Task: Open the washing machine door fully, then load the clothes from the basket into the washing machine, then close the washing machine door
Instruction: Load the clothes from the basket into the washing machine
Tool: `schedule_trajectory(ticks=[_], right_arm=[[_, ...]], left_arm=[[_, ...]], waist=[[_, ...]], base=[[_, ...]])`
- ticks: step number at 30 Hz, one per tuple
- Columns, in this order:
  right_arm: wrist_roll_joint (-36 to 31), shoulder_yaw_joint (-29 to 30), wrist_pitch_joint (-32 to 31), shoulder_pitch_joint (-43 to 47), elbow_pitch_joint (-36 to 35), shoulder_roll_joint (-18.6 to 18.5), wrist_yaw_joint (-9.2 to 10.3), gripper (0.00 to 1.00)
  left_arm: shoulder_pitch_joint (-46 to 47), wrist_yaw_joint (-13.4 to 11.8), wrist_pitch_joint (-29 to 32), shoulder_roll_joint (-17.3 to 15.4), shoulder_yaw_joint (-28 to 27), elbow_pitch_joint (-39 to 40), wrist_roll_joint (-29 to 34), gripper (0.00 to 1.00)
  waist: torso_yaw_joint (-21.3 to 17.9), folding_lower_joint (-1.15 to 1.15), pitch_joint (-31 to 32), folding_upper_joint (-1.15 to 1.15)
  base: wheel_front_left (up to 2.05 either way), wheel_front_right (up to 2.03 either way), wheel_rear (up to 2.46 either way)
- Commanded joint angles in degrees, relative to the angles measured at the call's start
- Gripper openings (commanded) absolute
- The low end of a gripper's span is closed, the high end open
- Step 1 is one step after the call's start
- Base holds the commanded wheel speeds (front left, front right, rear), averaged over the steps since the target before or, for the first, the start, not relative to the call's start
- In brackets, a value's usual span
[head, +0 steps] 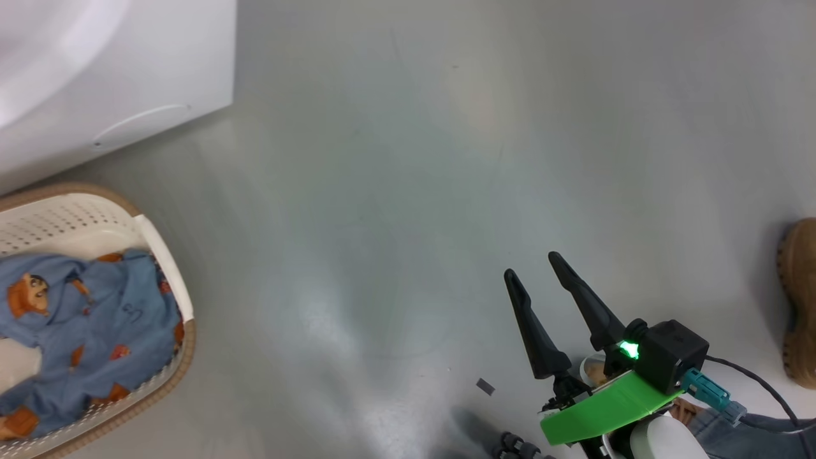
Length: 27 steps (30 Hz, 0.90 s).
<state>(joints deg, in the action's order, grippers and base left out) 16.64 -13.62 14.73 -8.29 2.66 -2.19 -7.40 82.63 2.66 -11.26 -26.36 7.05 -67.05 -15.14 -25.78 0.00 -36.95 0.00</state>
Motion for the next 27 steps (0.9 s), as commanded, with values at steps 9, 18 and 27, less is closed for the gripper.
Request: schedule_trajectory(ticks=[9, 18, 27], right_arm=[[-1.5, 0.3, 0.3, -0.6, 0.6, -0.7, -0.09, 1.0], [-2.4, 1.8, 0.3, -1.4, 2.3, -0.7, -0.09, 1.0], [-3.6, 3.7, 0.3, -1.7, 3.5, -0.7, -0.09, 1.0]], left_arm=[[-0.9, -2.1, -2.0, 2.7, -0.1, -2.0, -0.9, 1.0], [-5.9, -2.1, -3.5, 7.1, -1.8, -2.2, -3.9, 1.0], [-13.5, -0.6, -3.7, 11.0, -3.6, 2.7, -6.2, 1.0]], waist=[[4.1, 0.0, 3.9, 0.0], [8.1, 0.0, 7.8, 0.0], [12.9, 0.0, 11.3, 0.0]], base=[[0.0, 0.0, 0.0], [0.0, 0.0, 0.0], [0.0, 0.0, 0.0]])
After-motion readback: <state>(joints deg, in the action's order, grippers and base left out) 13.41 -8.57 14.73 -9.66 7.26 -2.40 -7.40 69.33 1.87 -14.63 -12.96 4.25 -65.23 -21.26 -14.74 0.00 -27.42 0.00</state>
